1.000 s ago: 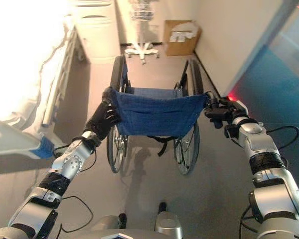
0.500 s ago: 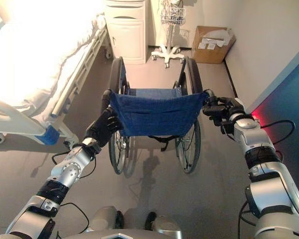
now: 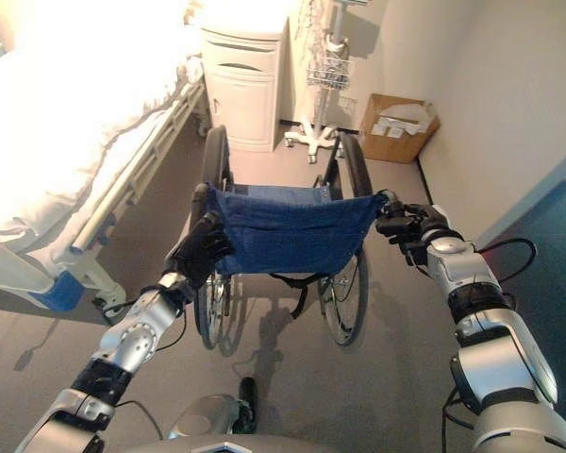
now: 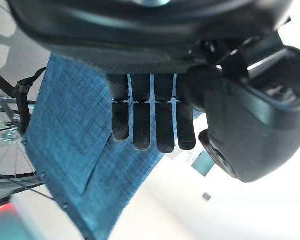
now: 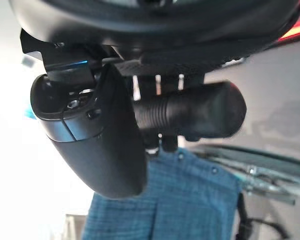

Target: Push the wheelchair next to the bed

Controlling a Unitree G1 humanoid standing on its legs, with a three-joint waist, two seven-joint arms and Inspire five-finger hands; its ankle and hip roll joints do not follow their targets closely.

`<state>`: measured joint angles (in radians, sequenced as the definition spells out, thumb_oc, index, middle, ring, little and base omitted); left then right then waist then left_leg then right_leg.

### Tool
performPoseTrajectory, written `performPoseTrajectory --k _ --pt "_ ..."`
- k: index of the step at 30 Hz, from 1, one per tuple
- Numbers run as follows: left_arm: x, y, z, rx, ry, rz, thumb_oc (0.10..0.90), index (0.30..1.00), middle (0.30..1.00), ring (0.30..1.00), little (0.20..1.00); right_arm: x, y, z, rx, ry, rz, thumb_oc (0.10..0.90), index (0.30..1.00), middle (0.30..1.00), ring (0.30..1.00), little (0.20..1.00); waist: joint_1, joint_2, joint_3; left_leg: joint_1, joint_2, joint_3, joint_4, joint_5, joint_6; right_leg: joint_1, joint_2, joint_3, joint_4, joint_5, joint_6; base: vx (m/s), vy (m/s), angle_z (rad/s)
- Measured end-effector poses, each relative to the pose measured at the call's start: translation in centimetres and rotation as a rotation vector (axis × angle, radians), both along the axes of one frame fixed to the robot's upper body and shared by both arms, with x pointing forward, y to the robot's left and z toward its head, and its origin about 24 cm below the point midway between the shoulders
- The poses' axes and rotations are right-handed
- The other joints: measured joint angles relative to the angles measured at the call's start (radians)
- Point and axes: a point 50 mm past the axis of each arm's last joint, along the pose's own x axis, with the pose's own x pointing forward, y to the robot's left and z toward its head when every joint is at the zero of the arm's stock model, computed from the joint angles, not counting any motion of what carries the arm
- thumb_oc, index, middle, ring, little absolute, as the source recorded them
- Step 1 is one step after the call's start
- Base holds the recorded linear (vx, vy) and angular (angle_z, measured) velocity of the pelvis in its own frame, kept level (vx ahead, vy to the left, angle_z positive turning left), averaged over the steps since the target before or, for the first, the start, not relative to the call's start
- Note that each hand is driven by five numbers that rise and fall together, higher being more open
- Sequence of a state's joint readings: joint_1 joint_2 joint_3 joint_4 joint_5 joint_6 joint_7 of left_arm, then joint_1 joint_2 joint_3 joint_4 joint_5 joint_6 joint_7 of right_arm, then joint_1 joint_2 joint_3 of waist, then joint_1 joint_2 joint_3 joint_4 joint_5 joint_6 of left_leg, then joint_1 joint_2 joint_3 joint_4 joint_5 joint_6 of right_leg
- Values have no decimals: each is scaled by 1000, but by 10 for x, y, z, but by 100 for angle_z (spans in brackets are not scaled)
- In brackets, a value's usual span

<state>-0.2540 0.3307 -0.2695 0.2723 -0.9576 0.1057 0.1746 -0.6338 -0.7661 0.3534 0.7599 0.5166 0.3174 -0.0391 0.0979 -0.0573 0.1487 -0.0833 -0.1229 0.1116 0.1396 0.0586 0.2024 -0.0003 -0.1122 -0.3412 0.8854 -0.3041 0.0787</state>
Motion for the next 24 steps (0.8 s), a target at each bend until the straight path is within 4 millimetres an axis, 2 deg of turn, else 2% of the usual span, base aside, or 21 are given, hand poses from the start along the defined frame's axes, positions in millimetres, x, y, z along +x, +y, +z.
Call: performPoseTrajectory --k 1,2,4,5,6,7,8,9,10,12,13,14,15,16,17,18,19,22,24 --pt "0 1 -1 6 10 5 400 300 300 300 300 0 1 0 1 0 2 400 300 300 300 300 -14 8 2 21 -3 -25 -11 4 -6 -15 -6 4 10 -1 2 287 -184 41" --pt "2 2 -4 13 27 13 400 300 300 300 300 0 2 -1 3 3 6 400 300 300 300 300 -22 29 8 73 -4 -87 -58 11 -16 -41 -17 10 -63 -10 -8 296 -265 24" --pt "8 2 -2 19 31 23 400 300 300 300 300 0 2 -1 8 3 15 400 300 300 300 300 -28 45 16 114 1 -168 -92 13 -36 -65 -16 4 -232 -15 -15 295 -316 19" --pt "14 2 1 25 25 26 400 300 300 300 300 0 1 2 7 -3 28 400 300 300 300 300 -38 59 21 123 14 -221 -99 9 -46 -73 2 8 -420 6 -7 301 -360 37" --pt "19 2 6 31 10 36 400 300 300 300 300 1 2 5 7 -21 44 400 300 300 300 300 -52 60 24 123 19 -266 -101 3 -58 -94 10 11 -574 54 22 322 -347 50" --pt "22 5 8 40 -1 49 400 300 300 300 300 2 4 6 15 -34 53 400 300 300 300 300 -69 58 25 123 23 -293 -100 -6 -73 -118 14 33 -689 112 46 327 -312 36" --pt "23 5 8 40 -3 51 400 300 300 300 300 2 5 6 14 -38 55 400 300 300 300 300 -69 58 25 123 23 -299 -101 -8 -75 -123 15 39 -698 120 48 339 -262 41" --pt "28 9 15 47 -37 82 400 300 300 300 300 5 9 14 28 -76 72 400 300 300 300 300 -88 45 37 119 21 -312 -92 -30 -82 -150 6 104 -847 232 105 360 -285 31" --pt "30 13 20 56 -60 101 400 300 300 300 300 7 13 18 38 -99 83 400 300 300 300 300 -99 28 51 126 10 -328 -77 -51 -87 -165 -3 122 -905 278 124 406 -371 43" --pt "30 20 22 68 -71 138 400 300 300 300 300 10 21 22 60 -126 102 400 300 300 300 300 -123 2 70 151 -5 -374 -51 -84 -107 -134 -27 123 -963 355 118 348 -377 55" --pt "30 22 21 71 -67 147 400 300 300 300 300 10 22 21 71 -123 98 400 300 300 300 300 -134 -9 70 163 -15 -401 -41 -103 -120 -106 -35 136 -960 368 108 296 -302 105" --pt "30 23 20 79 -64 148 400 300 300 300 300 10 21 19 74 -110 93 400 300 300 300 300 -166 -43 69 172 -32 -381 -8 -140 -127 -23 -65 165 -958 390 97 301 -258 130" --pt "31 18 19 73 -65 136 400 300 300 300 300 10 19 21 76 -116 80 400 300 300 300 300 -185 -42 75 153 1 -279 38 -186 -122 -4 -58 162 -934 464 72 311 -267 133" --pt "30 11 17 54 -61 127 400 300 300 300 300 11 14 26 72 -128 63 400 300 300 300 300 -183 -17 86 149 52 -214 65 -210 -144 -5 -31 157 -883 423 20 182 -141 85" --pt "30 8 17 47 -59 120 400 300 300 300 300 12 12 29 63 -132 57 400 300 300 300 300 -180 -7 89 151 72 -191 68 -216 -155 -6 -22 148 -862 408 15 260 -234 57" --pt "30 3 17 36 -58 108 400 300 300 300 300 13 8 35 42 -131 43 400 300 300 300 300 -183 10 89 148 102 -159 70 -212 -169 -6 -12 108 -836 386 -5 330 -317 69" --pt "31 -1 18 27 -60 96 400 300 300 300 300 13 2 38 30 -126 23 400 300 300 300 300 -185 23 89 147 123 -165 74 -201 -196 -6 8 109 -795 341 -11 387 -384 75" --pt "32 -3 19 33 -45 65 400 300 300 300 300 14 -4 46 -1 -115 4 400 300 300 300 300 -188 20 89 109 129 -153 149 -177 -234 5 18 114 -770 288 -34 258 -304 61" --pt "32 -1 17 42 -30 75 400 300 300 300 300 20 1 51 -15 -122 11 400 300 300 300 300 -169 20 88 74 142 -126 216 -136 -296 15 27 106 -760 261 -63 259 -231 9"
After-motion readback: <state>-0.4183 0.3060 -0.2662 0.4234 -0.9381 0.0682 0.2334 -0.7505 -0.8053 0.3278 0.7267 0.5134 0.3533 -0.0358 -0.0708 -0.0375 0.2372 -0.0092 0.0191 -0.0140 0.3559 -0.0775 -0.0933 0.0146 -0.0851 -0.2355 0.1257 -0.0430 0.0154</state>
